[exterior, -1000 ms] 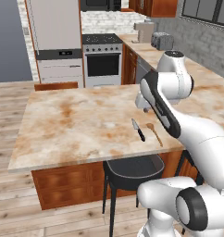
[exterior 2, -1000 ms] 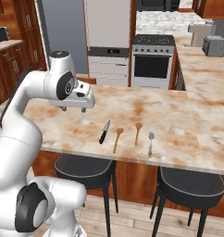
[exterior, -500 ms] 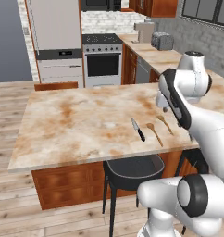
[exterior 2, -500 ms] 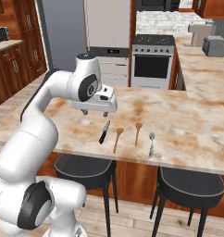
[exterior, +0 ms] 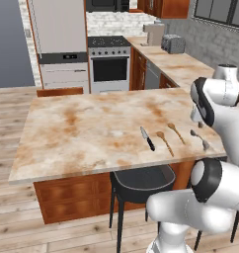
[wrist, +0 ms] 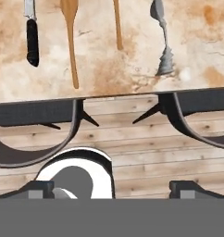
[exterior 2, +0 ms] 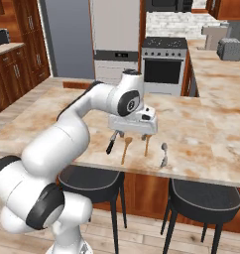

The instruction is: Pick up the metallic utensils from the counter and place them in the open drawer. Make sure not to pick up any wooden utensils.

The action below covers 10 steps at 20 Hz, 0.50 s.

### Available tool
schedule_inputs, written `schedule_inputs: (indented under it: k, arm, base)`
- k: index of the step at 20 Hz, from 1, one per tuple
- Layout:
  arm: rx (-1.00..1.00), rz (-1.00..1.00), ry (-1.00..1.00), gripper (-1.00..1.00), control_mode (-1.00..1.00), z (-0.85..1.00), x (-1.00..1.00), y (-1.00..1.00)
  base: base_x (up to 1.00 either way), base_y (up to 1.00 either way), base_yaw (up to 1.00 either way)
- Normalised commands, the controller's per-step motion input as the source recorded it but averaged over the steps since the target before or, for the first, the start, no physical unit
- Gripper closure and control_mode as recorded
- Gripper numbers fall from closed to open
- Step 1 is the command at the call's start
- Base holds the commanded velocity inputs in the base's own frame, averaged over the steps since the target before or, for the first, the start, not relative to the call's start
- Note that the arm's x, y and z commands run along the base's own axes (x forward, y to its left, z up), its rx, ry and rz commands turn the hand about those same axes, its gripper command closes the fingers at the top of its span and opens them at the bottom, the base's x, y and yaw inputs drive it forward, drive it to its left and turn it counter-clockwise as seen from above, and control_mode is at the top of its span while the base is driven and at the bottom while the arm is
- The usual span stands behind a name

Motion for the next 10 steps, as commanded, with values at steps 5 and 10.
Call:
schedule_inputs:
  k: [5,10]
  arm:
    - [0.00,0.04,0.00,-1.00,-1.00,-0.15,0.03,-0.78]
    - [0.00,0.21,0.00,-1.00,-1.00,-0.04,0.31,-0.47]
  base:
    - [0.00,0.00,0.00]
    - [0.00,0.00,0.00]
